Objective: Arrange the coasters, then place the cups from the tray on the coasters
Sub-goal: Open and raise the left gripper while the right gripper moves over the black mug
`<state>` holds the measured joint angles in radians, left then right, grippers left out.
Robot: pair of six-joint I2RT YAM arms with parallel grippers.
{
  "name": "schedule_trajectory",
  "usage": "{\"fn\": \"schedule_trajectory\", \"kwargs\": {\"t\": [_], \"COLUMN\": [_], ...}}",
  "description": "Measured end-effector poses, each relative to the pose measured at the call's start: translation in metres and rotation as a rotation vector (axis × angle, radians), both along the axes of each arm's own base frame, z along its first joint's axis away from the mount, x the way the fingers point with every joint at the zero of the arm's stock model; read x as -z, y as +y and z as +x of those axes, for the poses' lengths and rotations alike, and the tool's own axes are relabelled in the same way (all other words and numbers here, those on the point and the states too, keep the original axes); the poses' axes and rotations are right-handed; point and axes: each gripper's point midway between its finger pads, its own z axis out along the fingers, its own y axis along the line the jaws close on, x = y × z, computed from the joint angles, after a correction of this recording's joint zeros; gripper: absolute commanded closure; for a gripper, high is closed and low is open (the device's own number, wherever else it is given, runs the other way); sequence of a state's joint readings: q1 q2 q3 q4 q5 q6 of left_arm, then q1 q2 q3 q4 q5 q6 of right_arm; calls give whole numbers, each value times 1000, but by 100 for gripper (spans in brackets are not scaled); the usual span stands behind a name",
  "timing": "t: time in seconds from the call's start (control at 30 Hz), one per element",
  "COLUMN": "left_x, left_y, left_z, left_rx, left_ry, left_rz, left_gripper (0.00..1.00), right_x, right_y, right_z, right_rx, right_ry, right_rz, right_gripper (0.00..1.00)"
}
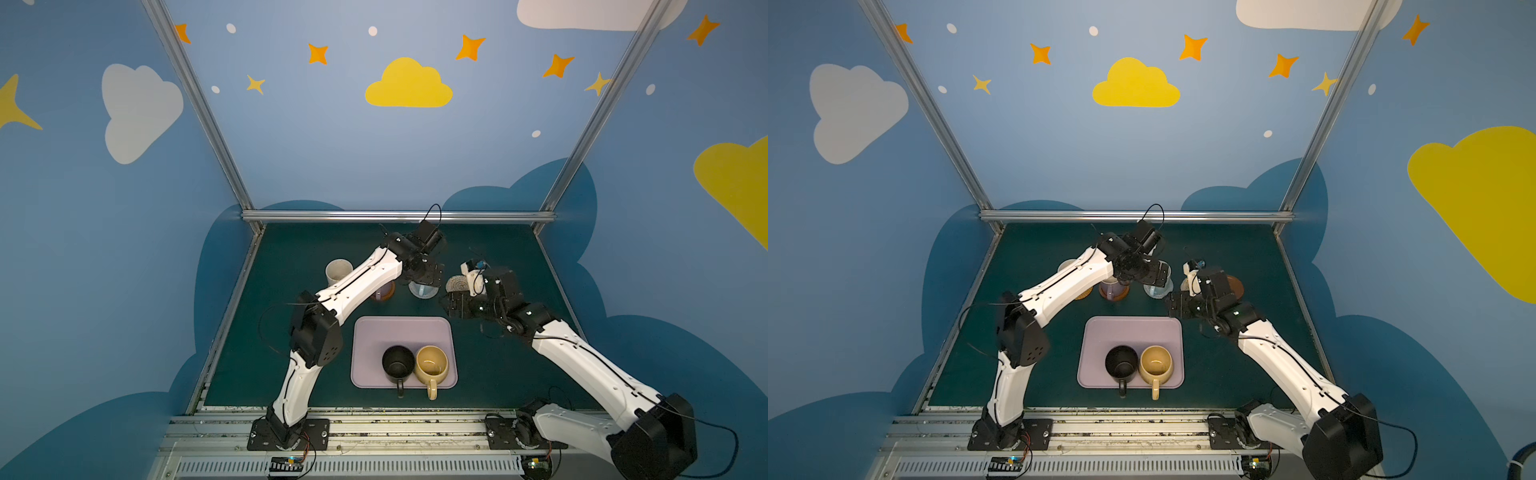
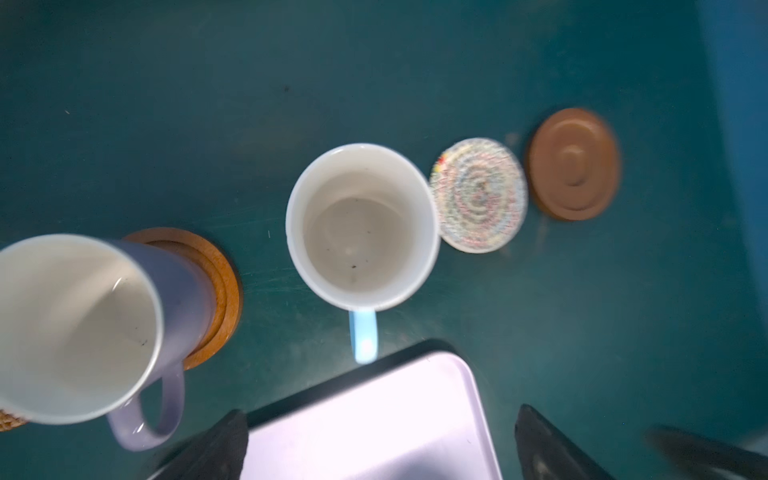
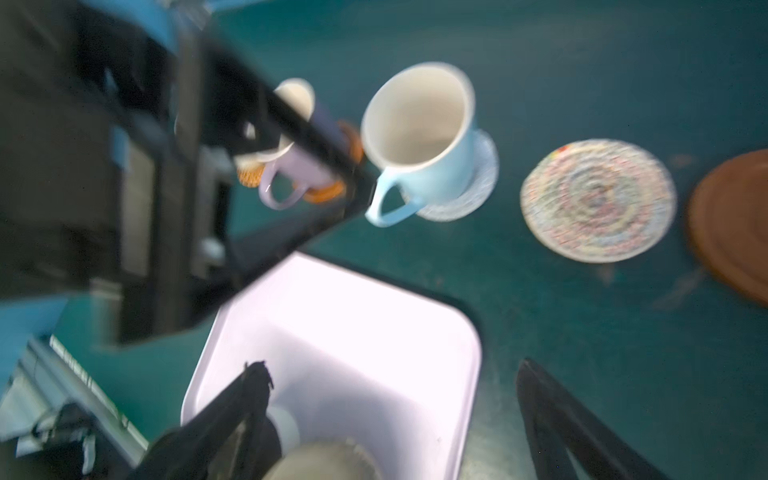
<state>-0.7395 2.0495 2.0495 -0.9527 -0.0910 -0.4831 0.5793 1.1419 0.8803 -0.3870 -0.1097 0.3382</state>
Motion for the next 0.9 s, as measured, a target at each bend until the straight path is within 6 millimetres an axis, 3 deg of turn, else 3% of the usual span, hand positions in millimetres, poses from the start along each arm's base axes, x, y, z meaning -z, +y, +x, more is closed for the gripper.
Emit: {"fn": "schedule_trajectory", "kwargs": {"t": [0.2, 0.5, 0.6, 0.77, 0.9], "left_x": [-31, -36, -35, -35, -19], "left_y": [37, 95, 102, 97, 103], "left_z": [-30, -74, -85, -108, -127], "left_rx": [-9, -26, -17, 24, 19], "left_ry": [3, 35, 71, 147, 218], "left_rz": [-115, -238, -282, -348, -351], "left_gripper": [0, 0, 0, 2, 2], "right_x": [12, 15, 22, 36, 43], "right_y": [37, 79, 88, 95, 100], "right_z": [-52, -120, -136, -156, -173], "right_rx": [-156, -360, -409, -440, -452], "right_ry": [8, -80, -101, -102, -98], "right_rz": [-104, -189, -228, -288, -303], "right_gripper": [8, 10, 14, 17, 22]}}
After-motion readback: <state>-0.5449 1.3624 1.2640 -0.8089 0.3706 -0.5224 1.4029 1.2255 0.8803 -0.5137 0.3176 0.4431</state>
